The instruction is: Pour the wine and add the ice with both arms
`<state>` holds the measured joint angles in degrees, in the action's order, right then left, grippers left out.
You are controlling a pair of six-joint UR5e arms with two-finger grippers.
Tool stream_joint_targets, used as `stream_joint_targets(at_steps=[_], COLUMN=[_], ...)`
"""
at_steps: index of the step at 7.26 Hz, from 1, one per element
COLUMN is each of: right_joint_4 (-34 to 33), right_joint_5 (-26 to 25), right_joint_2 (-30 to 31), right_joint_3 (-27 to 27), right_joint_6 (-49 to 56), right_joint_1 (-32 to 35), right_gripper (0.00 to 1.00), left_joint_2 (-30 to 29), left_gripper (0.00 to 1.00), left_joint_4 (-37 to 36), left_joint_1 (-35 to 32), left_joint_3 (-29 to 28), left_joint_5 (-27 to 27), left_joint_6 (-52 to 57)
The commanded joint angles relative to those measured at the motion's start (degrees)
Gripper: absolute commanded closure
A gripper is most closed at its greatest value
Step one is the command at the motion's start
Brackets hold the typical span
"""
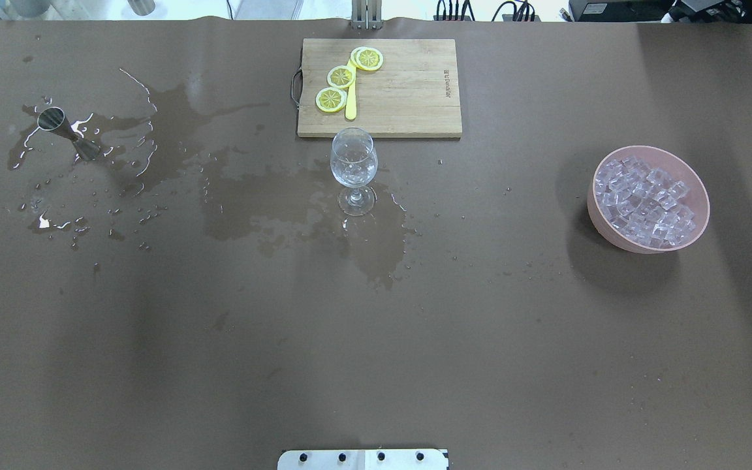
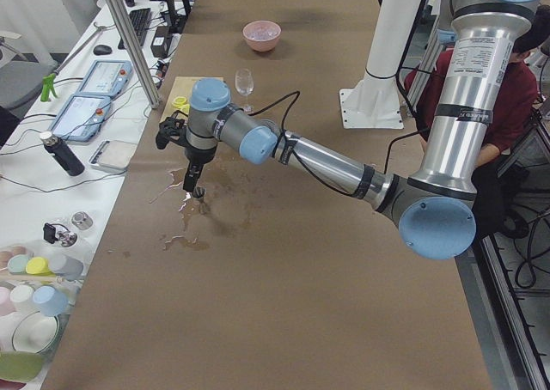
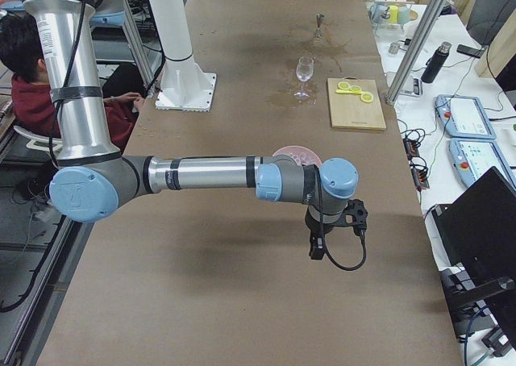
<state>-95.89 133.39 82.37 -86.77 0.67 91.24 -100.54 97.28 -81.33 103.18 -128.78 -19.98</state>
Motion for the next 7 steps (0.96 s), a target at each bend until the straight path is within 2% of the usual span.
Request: stream_joint_targets(at_steps=[1,4,6,7], right_joint_4=[-0.1,-0.2,-0.2,-0.1], right_joint_5=[0.6,0.6,0.7,0.8], right_joint_2=[0.5,1.1,1.4,2.6], right_joint_3=[-0.3,-0.4,-0.6,-1.7], right_joint_6=[-0.1,-0.1,-0.1,-0.1], right_joint_1=[1.0,1.0,1.0,1.1], right_gripper=[0.0,0.0,0.0,0.0], left_joint_2=[-1.7,-2.2,-4.1,-4.3], left_gripper=[0.02,0.02,0.02,0.02], left_joint_4=[-9.4,-13.0,-12.7,-12.3], left_joint_1=[-1.1,-2.3,-4.8,-5.5], left_joint_3=[1.3,0.5,-4.4,-6.4], left_joint_5=[-0.1,-0.1,-1.0,-3.7], left_joint_6=[6.6,8.6,10.0,12.0])
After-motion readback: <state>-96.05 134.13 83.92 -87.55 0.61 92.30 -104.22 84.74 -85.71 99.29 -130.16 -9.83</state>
